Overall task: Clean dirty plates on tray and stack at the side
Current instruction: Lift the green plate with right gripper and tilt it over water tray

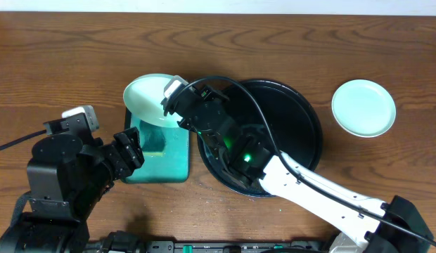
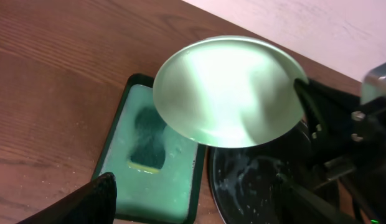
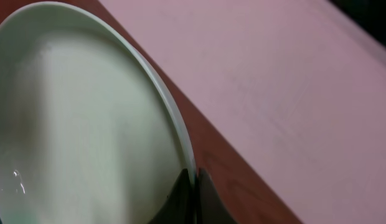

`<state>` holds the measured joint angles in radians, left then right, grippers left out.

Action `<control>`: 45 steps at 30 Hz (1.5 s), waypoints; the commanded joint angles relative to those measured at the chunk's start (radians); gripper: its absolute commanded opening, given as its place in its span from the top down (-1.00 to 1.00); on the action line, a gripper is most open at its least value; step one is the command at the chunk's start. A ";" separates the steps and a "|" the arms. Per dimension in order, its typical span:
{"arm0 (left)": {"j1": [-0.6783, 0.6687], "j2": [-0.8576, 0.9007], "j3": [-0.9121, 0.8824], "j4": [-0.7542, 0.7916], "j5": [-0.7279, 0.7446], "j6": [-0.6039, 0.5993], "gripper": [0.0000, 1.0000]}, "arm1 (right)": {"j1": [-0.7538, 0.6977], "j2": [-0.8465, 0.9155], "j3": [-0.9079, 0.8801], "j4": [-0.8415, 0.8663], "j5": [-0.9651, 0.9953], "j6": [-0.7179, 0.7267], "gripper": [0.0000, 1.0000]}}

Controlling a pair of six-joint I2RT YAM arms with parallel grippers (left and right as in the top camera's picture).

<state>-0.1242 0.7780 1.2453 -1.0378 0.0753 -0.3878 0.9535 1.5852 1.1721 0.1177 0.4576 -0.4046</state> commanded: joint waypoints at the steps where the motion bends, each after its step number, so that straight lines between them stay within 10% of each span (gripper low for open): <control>1: 0.003 0.000 0.010 -0.002 -0.008 0.014 -0.59 | 0.026 -0.035 0.010 0.018 0.023 -0.077 0.98; 35: 0.003 0.000 0.010 -0.002 -0.008 0.014 -0.59 | 0.069 -0.037 0.010 0.155 0.095 -0.224 0.98; 45: 0.003 0.000 0.010 -0.002 -0.008 0.014 -0.59 | 0.003 -0.029 0.010 0.103 0.174 0.019 0.98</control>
<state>-0.1242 0.7780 1.2453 -1.0401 0.0753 -0.3878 0.9726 1.5761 1.1713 0.1982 0.5598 -0.5098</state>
